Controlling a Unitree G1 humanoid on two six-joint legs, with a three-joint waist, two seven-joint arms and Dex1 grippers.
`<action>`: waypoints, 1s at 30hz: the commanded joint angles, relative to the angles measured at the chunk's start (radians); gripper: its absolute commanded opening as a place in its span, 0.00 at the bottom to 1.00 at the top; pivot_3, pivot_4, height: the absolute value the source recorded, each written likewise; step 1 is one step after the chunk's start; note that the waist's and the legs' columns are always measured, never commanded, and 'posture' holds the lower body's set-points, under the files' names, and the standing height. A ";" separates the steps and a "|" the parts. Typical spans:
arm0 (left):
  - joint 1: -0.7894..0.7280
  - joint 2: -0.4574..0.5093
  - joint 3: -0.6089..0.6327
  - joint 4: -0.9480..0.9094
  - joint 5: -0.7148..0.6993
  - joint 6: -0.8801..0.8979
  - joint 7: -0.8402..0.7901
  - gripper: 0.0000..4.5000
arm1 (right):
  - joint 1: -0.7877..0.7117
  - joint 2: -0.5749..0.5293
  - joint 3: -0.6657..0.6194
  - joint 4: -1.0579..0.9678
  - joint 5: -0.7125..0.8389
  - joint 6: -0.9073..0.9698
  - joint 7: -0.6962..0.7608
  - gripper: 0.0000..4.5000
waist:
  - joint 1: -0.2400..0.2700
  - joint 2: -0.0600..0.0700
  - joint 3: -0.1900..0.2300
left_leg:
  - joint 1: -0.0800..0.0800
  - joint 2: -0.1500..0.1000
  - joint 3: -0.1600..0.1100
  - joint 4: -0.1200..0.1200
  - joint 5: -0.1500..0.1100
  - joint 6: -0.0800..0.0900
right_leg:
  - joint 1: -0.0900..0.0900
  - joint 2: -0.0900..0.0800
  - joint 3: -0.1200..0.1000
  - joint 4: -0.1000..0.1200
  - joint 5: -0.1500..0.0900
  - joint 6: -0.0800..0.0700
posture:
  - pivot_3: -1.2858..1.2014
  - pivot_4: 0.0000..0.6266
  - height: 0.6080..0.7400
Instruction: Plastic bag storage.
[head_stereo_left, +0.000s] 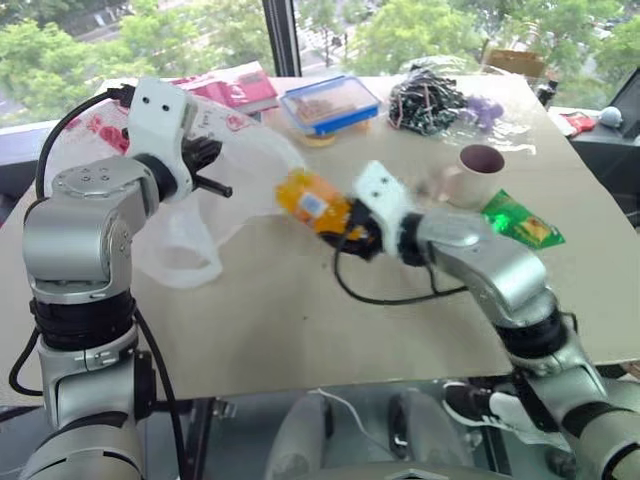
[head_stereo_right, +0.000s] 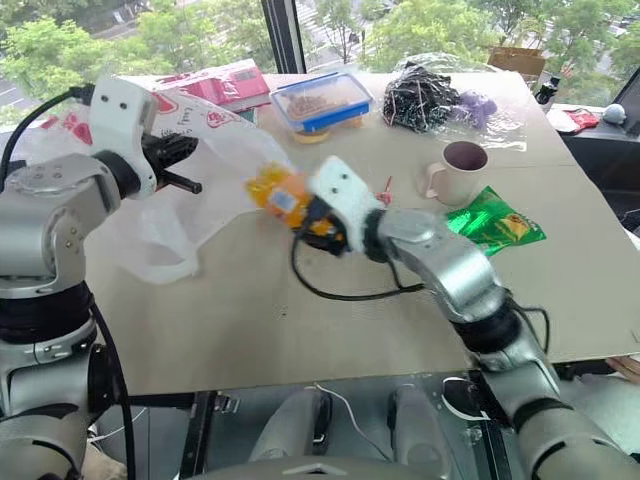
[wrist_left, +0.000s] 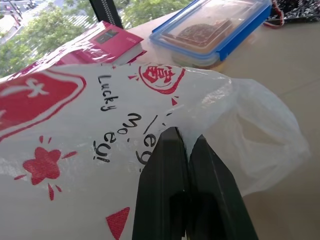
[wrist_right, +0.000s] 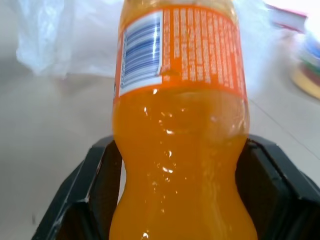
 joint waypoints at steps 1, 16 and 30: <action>-0.043 0.021 0.034 -0.056 -0.019 0.041 0.014 0.00 | -0.093 0.075 0.046 0.214 -0.080 -0.170 -0.005 0.61 | 0.003 0.000 0.000 | 0.000 0.000 0.000 0.000 0.000 0.000 | 0.000 0.000 0.000 0.000 0.000 0.000 | 0.52 0.24 1.00; 0.006 -0.029 0.135 -0.309 -0.144 0.422 0.061 0.00 | -0.531 0.542 -0.098 1.287 -0.172 -1.079 -0.054 0.61 | 0.000 -0.004 0.002 | -0.001 0.000 0.005 -0.003 0.001 -0.009 | -0.007 0.004 0.013 0.001 0.000 0.000 | 0.52 0.24 1.00; -0.053 -0.127 0.154 -0.136 -0.096 0.363 0.179 0.00 | -0.271 0.341 -0.092 0.907 -0.173 -1.080 0.179 0.97 | -0.002 -0.005 0.002 | -0.001 0.005 0.011 -0.004 0.001 -0.012 | -0.014 0.011 0.023 0.003 0.003 -0.004 | 0.52 0.24 1.00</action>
